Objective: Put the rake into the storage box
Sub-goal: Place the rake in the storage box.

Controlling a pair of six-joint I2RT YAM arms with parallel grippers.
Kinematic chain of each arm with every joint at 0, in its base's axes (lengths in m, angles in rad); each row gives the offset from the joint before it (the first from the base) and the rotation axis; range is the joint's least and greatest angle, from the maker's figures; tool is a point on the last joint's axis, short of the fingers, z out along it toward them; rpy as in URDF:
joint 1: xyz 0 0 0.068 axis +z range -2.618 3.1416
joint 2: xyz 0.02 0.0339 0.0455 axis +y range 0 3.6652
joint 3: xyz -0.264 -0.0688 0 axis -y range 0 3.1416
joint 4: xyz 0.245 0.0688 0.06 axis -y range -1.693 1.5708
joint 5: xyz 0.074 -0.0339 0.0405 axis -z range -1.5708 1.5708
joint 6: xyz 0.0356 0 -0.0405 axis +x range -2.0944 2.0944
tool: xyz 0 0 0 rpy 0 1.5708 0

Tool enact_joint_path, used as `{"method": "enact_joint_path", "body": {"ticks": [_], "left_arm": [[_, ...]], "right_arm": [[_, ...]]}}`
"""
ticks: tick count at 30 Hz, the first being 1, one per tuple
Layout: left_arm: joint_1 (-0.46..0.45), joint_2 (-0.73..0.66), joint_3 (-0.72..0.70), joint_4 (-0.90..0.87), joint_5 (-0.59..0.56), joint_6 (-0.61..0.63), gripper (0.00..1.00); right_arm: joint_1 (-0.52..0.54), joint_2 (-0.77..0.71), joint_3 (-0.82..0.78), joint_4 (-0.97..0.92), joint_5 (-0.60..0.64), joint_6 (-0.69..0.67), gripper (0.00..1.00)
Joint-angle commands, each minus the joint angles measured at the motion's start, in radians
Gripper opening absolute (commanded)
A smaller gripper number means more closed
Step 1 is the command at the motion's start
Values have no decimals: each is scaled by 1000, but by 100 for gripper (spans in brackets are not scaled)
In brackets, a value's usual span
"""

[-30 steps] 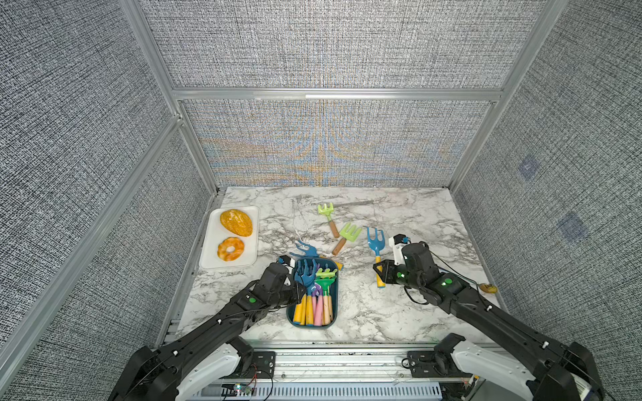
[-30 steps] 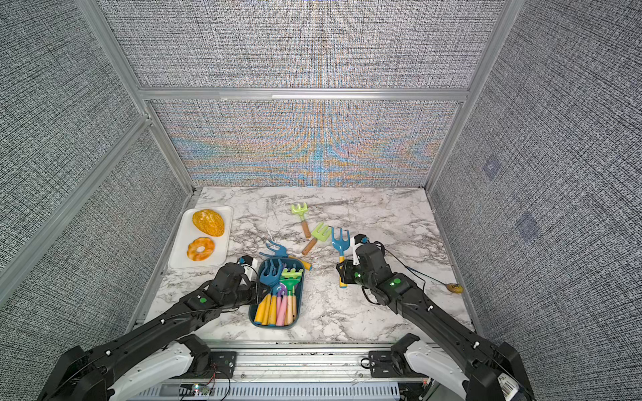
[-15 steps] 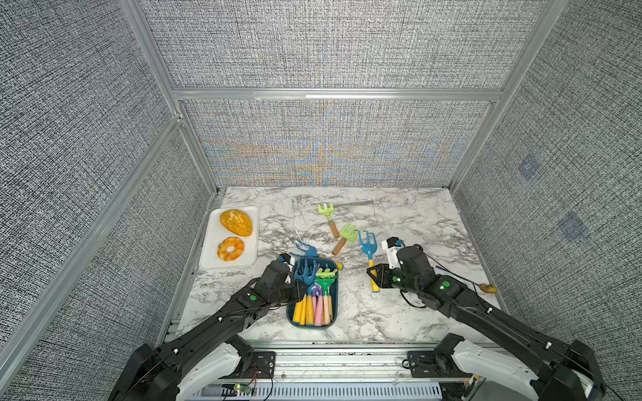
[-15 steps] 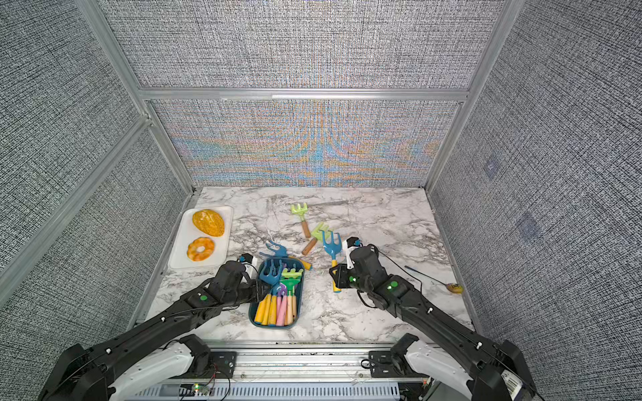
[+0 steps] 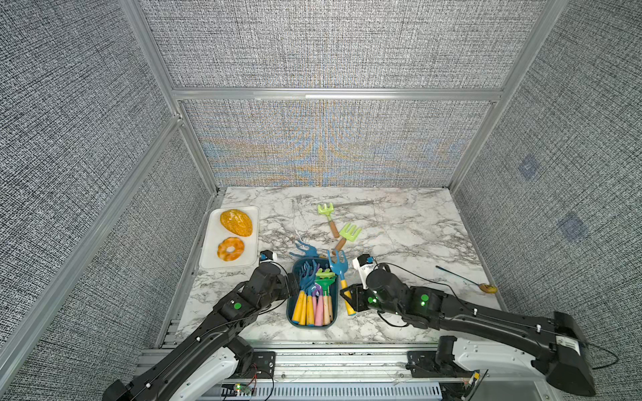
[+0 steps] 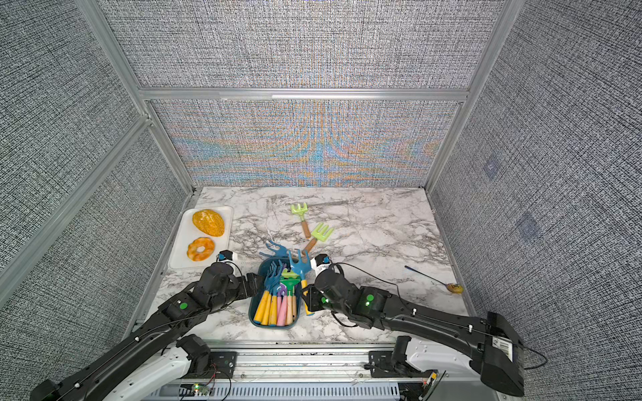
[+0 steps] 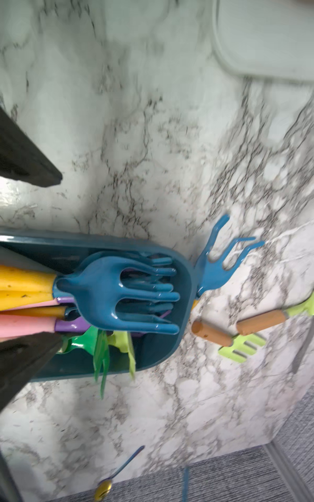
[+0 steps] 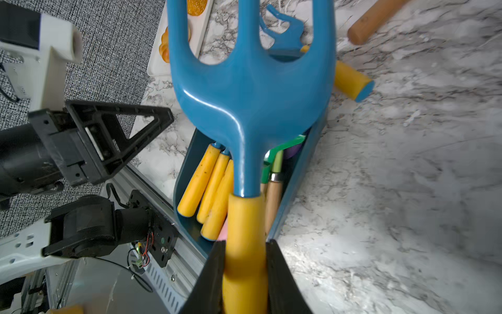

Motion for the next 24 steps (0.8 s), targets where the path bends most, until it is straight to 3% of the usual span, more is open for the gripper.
{"method": "enact_joint_path", "body": {"ticks": [1, 9, 24], "left_arm": [[9, -22, 18, -71, -139, -26, 94], [43, -17, 44, -72, -152, -15, 96], [84, -60, 38, -66, -144, 32, 98]], "right_arm": [[74, 76, 57, 30, 121, 89, 0], [171, 282, 213, -8, 232, 218, 0], [185, 592, 458, -147, 296, 282, 0]]}}
